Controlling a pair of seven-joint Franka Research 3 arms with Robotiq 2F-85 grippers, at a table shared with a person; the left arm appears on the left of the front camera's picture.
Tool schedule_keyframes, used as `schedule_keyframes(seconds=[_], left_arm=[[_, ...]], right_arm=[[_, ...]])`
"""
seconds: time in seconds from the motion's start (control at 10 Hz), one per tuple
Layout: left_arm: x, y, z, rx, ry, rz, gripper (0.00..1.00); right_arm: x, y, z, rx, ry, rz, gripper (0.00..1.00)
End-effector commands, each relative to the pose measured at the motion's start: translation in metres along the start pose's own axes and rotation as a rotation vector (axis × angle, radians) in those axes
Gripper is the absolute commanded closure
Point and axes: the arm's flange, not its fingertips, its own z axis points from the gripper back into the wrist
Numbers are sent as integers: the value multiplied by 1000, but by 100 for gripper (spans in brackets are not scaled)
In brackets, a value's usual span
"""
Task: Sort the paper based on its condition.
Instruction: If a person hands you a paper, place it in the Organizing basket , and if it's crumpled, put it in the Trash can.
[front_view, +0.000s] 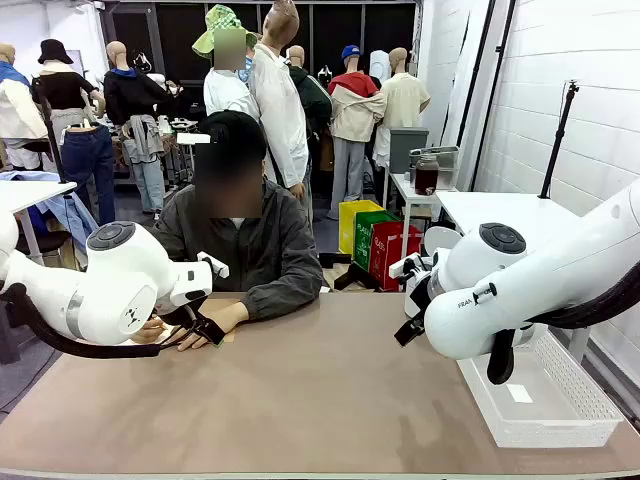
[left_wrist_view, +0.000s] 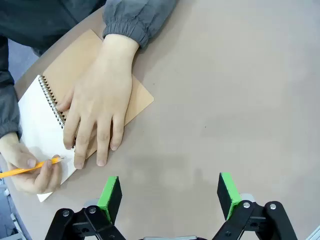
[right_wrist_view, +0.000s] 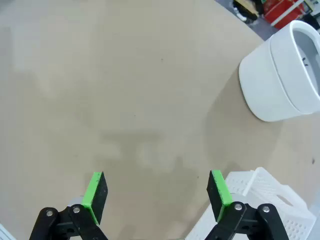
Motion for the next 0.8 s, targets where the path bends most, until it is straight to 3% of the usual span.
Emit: schedule_keyframes(seconds=[0.0,0.7], left_arm=[[0,0,0,0,0,0,0],[0,0,0,0,0,0,0]], right_arm=[[0,0,0,0,0,0,0],[0,0,0,0,0,0,0]])
